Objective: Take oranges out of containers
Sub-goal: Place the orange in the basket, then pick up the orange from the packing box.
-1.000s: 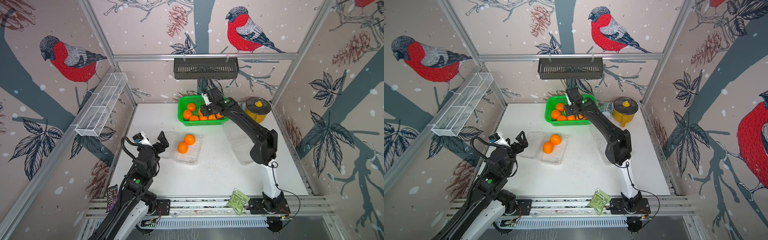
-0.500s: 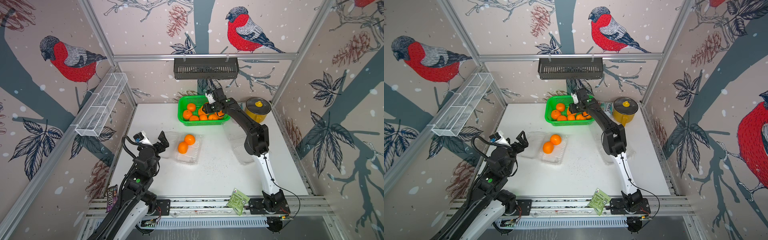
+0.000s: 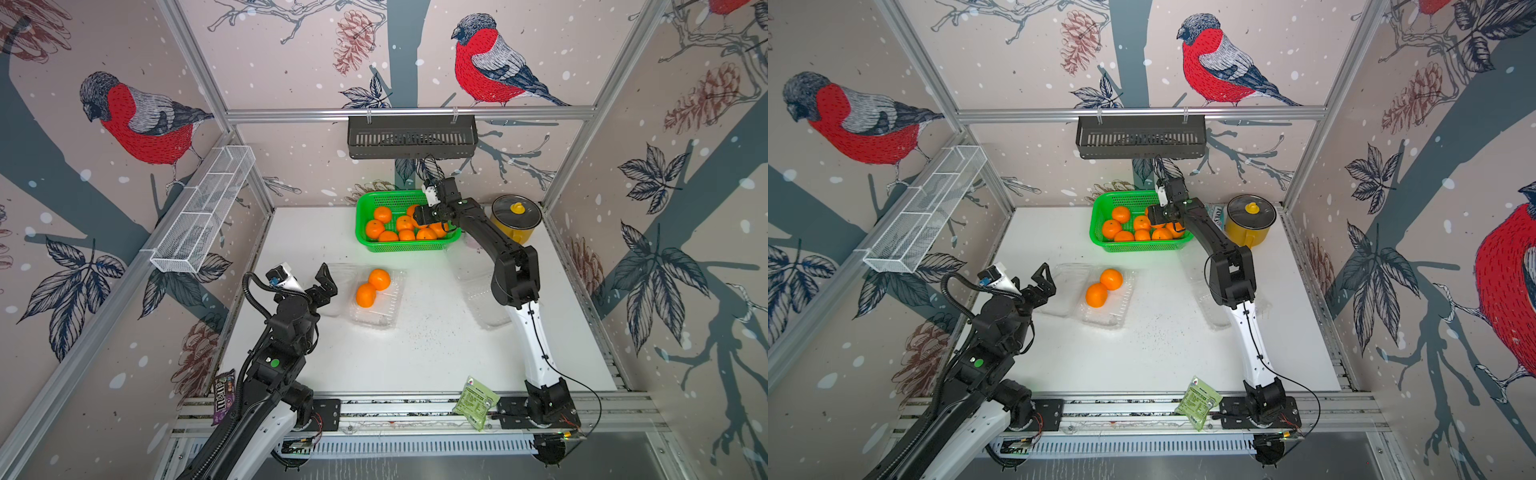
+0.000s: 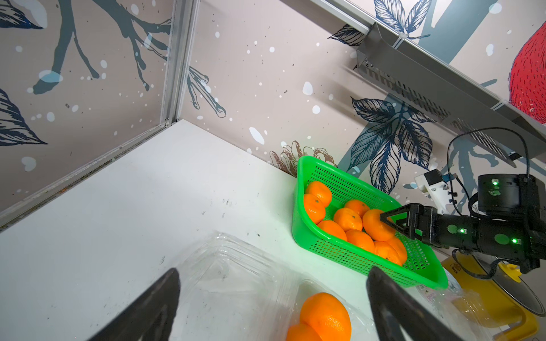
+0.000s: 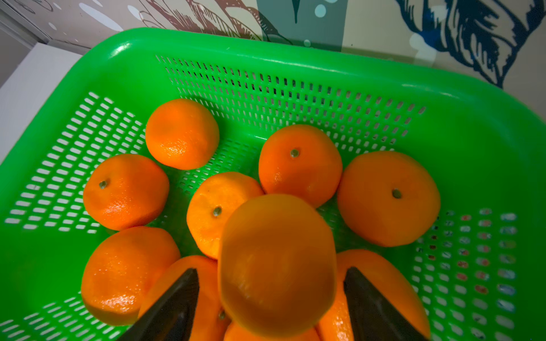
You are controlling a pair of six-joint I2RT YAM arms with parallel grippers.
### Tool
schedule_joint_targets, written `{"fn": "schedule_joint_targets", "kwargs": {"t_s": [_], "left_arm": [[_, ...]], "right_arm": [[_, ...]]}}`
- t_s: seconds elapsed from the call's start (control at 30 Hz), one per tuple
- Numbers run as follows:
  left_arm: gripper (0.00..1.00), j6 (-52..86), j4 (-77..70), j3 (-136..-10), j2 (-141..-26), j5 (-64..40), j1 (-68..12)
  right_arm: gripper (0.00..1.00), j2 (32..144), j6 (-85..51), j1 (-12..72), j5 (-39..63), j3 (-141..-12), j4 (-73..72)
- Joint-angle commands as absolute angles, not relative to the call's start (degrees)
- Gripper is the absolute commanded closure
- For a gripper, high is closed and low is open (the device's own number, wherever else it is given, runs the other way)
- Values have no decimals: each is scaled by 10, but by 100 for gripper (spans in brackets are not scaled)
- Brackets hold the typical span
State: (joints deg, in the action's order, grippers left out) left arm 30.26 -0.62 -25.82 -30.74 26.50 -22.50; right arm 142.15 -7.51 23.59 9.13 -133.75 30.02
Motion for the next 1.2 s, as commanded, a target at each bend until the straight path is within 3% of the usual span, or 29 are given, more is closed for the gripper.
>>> {"fn": "schedule_joint_targets", "kwargs": {"t_s": [0.0, 0.13, 0.27, 0.7, 0.8, 0.97, 1.17], "left_arm": [[3, 315, -4, -261, -308, 258, -224], [2, 321, 16, -269, -308, 271, -224], [2, 329, 40, -277, -305, 297, -225], [2, 347, 1, -263, -345, 243, -224], [2, 350, -3, -259, -346, 235, -224], [2, 355, 3, -253, -332, 235, -225], [3, 365, 1, -218, -289, 282, -225]], "right_arm": [[12, 1419, -64, 237, 76, -1337, 290], [2, 1415, -42, 246, 54, -1365, 322], [1, 1395, -21, 260, -3, -1379, 364], [1, 1149, -109, 352, -87, -1095, 309], [0, 1106, -138, 378, -51, -1030, 282], [0, 1065, -237, 437, 15, -941, 230], [2, 1081, -367, 541, -4, -876, 149]]}}
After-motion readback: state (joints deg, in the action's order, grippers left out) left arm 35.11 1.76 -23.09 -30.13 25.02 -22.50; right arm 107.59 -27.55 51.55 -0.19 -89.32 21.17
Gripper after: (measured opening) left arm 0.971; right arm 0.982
